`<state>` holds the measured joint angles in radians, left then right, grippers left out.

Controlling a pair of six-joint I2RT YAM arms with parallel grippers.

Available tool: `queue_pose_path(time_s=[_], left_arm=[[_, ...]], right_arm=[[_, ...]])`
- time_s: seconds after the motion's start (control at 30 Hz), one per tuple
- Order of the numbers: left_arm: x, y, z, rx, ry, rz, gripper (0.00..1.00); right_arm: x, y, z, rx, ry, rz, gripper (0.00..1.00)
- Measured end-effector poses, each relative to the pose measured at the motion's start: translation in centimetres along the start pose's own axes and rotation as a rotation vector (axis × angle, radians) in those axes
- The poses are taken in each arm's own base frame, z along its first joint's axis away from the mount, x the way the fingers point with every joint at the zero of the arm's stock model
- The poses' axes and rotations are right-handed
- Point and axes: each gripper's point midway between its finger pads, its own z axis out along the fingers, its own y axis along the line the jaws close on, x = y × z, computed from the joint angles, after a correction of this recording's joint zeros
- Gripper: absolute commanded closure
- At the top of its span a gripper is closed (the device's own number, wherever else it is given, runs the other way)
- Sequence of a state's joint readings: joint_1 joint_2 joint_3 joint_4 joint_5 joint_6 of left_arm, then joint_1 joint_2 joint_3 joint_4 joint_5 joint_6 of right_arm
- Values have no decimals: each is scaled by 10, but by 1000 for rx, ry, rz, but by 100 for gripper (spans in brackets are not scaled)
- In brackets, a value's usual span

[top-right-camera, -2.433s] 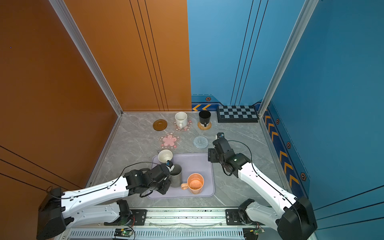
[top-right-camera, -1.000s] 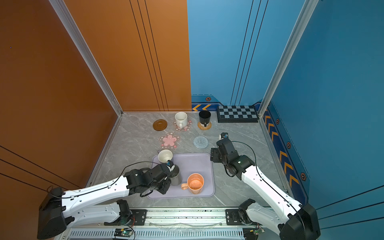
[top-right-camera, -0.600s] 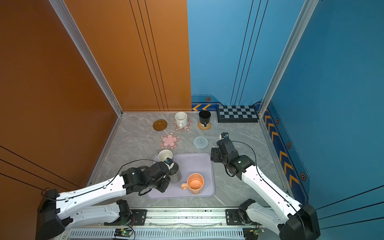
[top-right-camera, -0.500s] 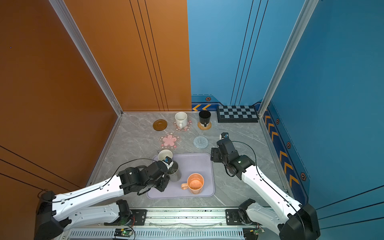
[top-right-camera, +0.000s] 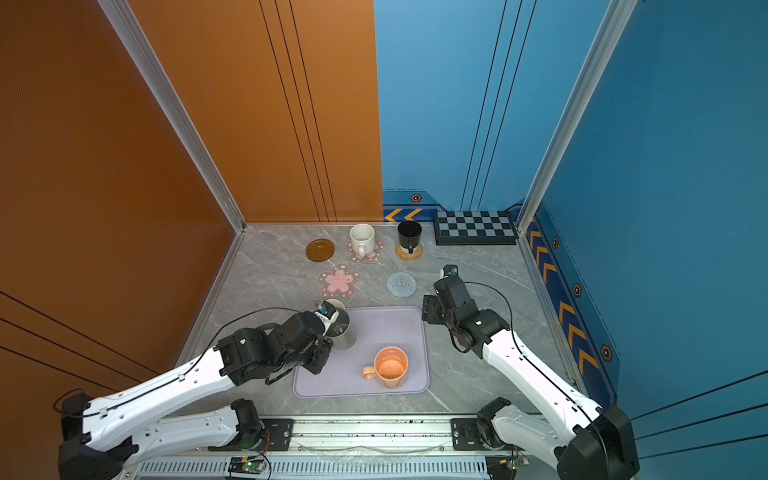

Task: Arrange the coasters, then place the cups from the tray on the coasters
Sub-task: 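Lift the grey mug with the left gripper while the right gripper shifts away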

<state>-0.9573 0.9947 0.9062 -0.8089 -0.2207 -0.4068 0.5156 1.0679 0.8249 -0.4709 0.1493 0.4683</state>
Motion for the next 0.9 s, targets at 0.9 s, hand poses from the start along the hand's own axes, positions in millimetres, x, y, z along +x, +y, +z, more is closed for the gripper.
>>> queue_pose_path(time_s=[0.9], left_arm=[[-54,66,-30,-122,-107,-205,100]], right_arm=[[5,-16,21,34,56,43,25]])
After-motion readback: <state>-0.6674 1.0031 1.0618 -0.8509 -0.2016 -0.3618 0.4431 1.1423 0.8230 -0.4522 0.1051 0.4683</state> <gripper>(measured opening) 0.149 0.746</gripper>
